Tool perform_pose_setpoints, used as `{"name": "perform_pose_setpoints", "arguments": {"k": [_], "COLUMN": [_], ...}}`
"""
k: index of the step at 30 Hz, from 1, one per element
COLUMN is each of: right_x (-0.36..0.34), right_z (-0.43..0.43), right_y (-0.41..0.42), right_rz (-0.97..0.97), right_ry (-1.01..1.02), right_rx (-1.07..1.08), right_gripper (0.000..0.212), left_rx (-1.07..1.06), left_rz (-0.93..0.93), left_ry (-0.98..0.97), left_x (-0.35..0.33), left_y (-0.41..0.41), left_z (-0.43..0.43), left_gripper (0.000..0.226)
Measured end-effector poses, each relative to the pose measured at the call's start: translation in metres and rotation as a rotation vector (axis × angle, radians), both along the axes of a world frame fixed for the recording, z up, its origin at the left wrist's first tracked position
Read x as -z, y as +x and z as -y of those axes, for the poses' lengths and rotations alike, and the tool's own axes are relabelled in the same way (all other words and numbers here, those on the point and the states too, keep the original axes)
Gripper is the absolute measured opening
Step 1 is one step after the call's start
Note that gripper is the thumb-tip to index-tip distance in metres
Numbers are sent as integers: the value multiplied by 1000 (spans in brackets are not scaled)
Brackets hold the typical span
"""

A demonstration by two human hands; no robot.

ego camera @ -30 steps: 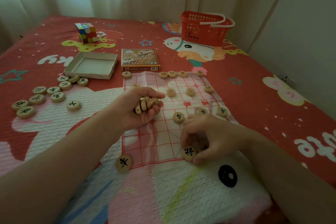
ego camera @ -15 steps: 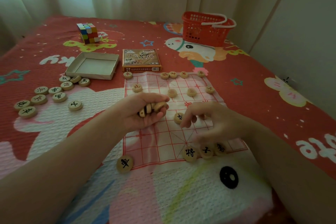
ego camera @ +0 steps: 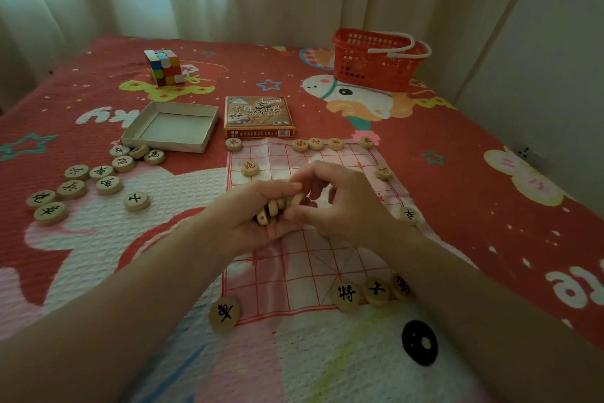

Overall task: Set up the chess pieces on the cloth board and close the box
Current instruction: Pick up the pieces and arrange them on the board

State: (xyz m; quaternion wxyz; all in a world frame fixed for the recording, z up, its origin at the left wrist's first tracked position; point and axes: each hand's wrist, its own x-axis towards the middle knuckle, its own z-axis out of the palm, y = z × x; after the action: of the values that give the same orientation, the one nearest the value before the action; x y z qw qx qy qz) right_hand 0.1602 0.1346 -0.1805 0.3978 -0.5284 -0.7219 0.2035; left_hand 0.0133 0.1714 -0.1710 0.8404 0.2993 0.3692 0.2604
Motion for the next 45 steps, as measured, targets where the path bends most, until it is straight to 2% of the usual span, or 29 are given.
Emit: {"name": "perform_pose_setpoints", "arguments": {"k": [5, 8, 11, 16, 24, 33, 39, 45], "right_x": [4, 2, 0, 0, 1, -1, 0, -2], "right_z": [4, 4, 4, 5, 6, 6, 0, -8], "right_y": [1, 4, 6, 7, 9, 21, 39, 45], "right_rz": [-100, -142, -75, -5, -21, 29, -87, -20], "right_ry": [65, 127, 170, 204, 204, 198, 137, 73], "right_rx": [68, 88, 110, 92, 74, 80, 211, 265], "right_gripper": [38, 37, 35, 32, 42, 30, 30, 23], "left_rx": [15, 11, 30, 145, 139, 123, -31, -160], "left_rz": [53, -97, -221, -254, -245, -290, -205, -157], "left_ry": [-12, 77, 166, 281, 291, 344, 214, 151], "left_x": [0, 1, -1, -1, -2, 2, 4, 6], "left_y": [-2, -1, 0, 0, 0, 0, -8, -9], "left_z": [-4, -6, -4, -2, -2, -4, -16, -21], "left_gripper": [23, 22, 4, 15, 15, 15, 17, 24]}}
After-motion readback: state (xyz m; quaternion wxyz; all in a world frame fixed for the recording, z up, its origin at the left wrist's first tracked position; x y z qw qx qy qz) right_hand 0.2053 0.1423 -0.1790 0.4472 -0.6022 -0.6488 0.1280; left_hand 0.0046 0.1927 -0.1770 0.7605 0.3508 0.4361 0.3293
